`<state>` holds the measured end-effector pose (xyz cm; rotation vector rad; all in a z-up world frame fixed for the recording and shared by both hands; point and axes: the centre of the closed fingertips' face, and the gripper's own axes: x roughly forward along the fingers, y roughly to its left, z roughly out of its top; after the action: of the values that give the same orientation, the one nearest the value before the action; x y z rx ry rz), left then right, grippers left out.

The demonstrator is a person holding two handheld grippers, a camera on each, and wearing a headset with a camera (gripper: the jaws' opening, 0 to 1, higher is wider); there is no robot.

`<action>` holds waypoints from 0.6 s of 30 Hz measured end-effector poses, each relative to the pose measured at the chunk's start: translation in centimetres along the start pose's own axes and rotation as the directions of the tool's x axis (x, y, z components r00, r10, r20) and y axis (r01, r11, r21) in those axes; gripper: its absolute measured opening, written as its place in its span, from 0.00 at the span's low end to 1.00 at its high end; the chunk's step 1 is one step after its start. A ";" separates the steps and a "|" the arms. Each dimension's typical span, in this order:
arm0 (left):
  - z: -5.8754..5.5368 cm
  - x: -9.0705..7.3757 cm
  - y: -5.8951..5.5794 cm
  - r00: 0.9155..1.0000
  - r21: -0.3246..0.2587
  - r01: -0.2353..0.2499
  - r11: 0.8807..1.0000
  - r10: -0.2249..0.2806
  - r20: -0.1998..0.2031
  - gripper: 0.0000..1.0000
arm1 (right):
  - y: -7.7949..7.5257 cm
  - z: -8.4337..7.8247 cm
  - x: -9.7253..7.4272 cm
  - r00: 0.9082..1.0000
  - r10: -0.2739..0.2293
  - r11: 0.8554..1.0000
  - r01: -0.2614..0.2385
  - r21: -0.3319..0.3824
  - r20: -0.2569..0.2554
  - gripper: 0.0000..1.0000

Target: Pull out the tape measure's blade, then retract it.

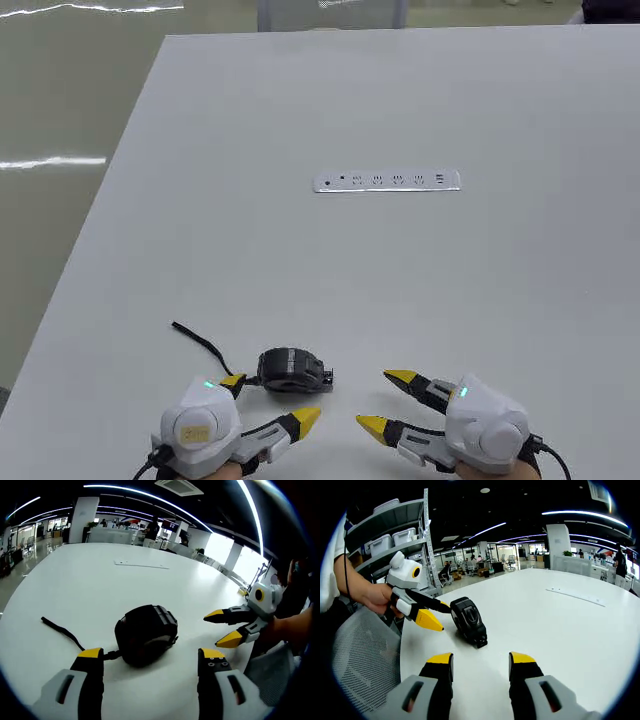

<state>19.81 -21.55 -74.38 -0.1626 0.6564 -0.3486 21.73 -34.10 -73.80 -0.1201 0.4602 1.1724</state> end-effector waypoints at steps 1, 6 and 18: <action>0.0 -0.1 0.0 1.000 0.003 0.007 1.000 -0.007 0.001 0.75 | 0.0 0.0 -0.1 1.000 -0.002 1.000 0.002 -0.001 0.000 0.44; -0.1 -1.3 0.1 1.000 0.021 0.027 0.999 -0.028 0.012 0.76 | 0.2 0.2 -1.1 1.000 -0.017 1.000 0.017 0.003 0.006 0.45; -1.0 -3.6 0.8 0.999 0.027 0.046 0.999 -0.046 0.022 0.76 | 0.4 0.2 -3.1 0.999 -0.052 0.999 0.052 0.007 0.007 0.48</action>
<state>16.73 -19.51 -73.32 -0.1566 0.6261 -0.3990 20.47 -36.58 -72.24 -0.1208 0.4520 1.1202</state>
